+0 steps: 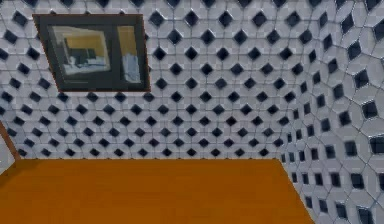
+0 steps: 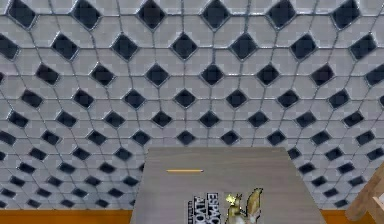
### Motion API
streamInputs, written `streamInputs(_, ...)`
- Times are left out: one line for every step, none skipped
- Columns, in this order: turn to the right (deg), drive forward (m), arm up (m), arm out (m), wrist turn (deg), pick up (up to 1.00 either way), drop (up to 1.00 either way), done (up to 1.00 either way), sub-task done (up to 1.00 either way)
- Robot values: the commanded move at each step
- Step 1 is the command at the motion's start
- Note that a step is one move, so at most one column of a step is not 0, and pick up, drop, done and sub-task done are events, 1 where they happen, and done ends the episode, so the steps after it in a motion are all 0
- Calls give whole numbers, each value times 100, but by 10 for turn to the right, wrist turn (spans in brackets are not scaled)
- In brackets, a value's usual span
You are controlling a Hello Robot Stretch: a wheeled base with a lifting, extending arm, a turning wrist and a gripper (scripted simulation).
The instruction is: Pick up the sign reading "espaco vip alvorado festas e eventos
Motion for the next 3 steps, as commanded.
streamInputs(0, 0, 0, 0, 450, 0, 0, 0, 0)
streamInputs(0, 0, 0, 0, 450, 0, 0, 0, 0)
streamInputs(0, 0, 0, 0, 120, 0, 0, 0, 0)
